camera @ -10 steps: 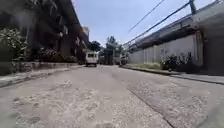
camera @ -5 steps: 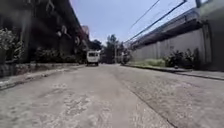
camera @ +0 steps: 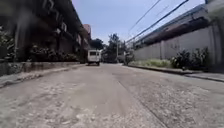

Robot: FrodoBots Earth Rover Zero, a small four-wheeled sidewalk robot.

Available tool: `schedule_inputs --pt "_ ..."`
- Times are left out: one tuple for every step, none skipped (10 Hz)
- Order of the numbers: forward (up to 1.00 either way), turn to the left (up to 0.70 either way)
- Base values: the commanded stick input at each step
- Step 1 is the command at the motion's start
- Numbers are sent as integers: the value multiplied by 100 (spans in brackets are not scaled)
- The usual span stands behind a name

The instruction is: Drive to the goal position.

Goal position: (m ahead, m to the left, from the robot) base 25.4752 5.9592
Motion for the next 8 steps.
schedule_inputs --pt "100 0" --pt "100 0" --pt "100 0" --pt "100 0" --pt "100 0" --pt "100 0" --pt "100 0" --pt "100 0"
